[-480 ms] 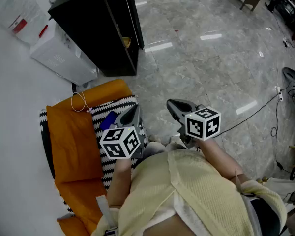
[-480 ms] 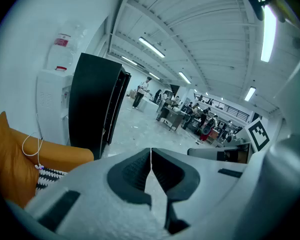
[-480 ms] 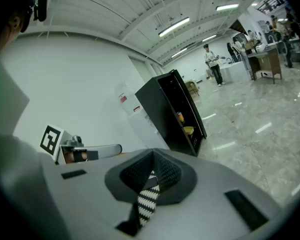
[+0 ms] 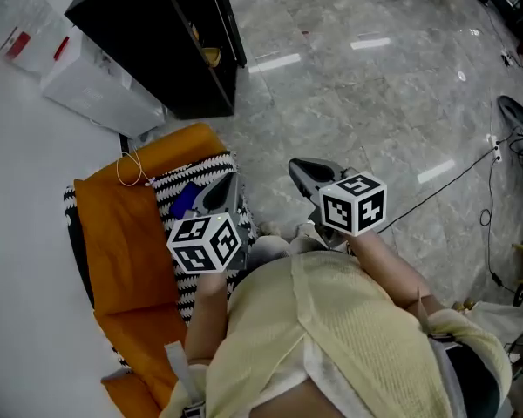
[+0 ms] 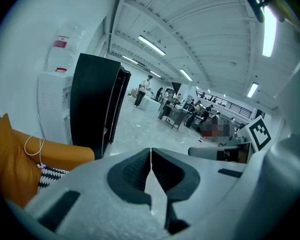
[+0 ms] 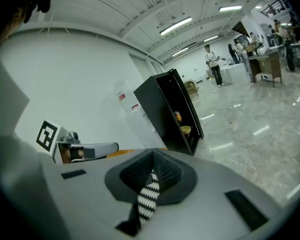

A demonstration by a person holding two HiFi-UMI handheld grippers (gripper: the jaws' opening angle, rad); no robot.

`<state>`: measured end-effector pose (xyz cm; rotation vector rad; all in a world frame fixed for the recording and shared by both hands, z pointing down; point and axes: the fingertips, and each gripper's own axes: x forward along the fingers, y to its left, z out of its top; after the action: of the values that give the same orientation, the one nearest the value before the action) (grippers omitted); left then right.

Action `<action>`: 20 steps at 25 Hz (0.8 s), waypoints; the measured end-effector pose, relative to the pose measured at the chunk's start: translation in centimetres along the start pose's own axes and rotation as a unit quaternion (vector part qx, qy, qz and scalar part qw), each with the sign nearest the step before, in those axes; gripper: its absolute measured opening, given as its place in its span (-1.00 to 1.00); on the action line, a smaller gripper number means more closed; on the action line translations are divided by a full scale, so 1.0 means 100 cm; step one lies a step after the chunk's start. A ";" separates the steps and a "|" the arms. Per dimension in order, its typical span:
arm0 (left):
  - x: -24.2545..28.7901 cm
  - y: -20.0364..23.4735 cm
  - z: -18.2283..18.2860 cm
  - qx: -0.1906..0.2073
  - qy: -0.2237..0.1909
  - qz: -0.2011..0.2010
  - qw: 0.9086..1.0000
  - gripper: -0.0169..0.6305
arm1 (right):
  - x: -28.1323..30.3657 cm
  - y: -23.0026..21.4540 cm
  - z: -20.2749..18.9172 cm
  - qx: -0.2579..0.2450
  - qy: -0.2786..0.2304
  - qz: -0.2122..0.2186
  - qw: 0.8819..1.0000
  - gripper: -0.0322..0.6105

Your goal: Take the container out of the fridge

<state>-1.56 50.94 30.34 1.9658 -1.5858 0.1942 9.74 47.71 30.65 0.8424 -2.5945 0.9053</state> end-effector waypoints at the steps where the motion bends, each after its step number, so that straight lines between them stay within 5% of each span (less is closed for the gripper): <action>1: 0.002 -0.002 -0.001 0.000 0.001 -0.001 1.000 -0.87 | -0.001 -0.002 0.001 0.002 -0.002 -0.001 1.000 -0.81; 20: 0.057 -0.020 -0.009 0.003 0.024 0.005 1.000 -0.86 | 0.004 -0.053 0.005 0.005 0.018 -0.001 1.000 -0.81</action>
<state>2.11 46.80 32.98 1.9437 -1.5671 0.2479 12.62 43.85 32.97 0.8224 -2.5602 0.9254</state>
